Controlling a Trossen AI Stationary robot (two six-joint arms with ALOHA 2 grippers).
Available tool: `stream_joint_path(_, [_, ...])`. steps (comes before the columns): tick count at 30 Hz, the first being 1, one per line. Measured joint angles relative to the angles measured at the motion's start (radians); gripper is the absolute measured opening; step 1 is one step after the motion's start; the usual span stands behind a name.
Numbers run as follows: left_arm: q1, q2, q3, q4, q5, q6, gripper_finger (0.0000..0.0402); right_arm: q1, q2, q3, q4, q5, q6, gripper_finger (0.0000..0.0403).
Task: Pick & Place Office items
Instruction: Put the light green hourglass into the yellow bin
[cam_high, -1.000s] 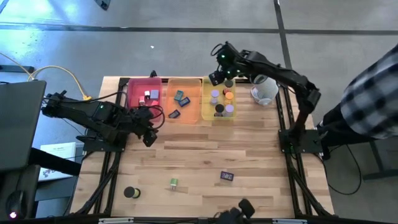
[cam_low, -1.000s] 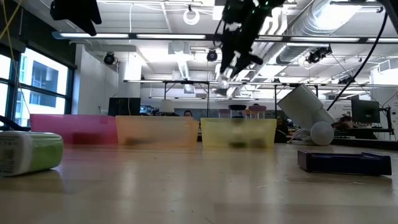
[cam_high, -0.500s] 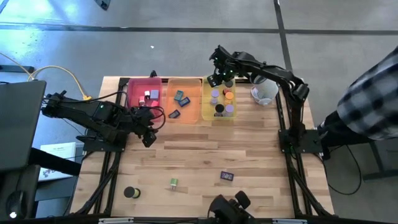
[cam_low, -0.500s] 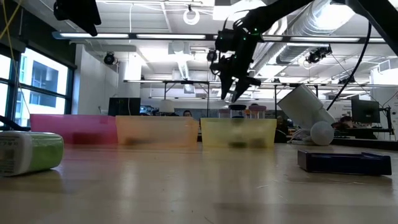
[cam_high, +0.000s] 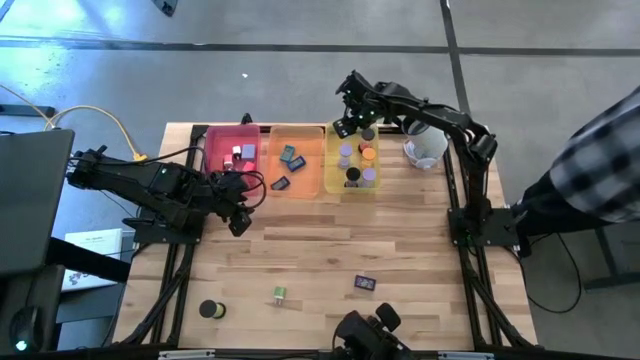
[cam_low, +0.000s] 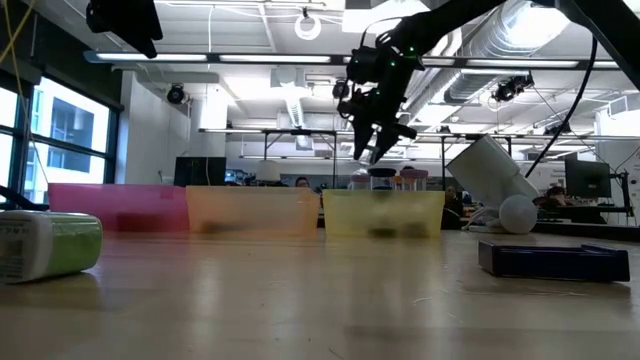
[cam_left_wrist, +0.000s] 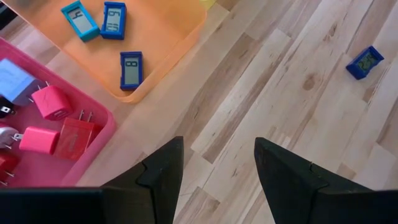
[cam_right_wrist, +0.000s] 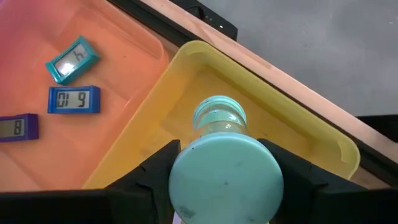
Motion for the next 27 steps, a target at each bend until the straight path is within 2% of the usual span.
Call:
stream_joint_path(13, [0.000, 0.000, 0.000, 0.000, 0.000, 0.000, 0.0191, 0.003, 0.074, 0.000, -0.012, 0.002, 0.006, 0.0185])
stream_joint_path(27, [0.000, 0.000, 0.000, 0.000, 0.000, 0.000, 0.0191, -0.032, 0.091, 0.000, -0.041, 0.030, 0.045, 0.0185])
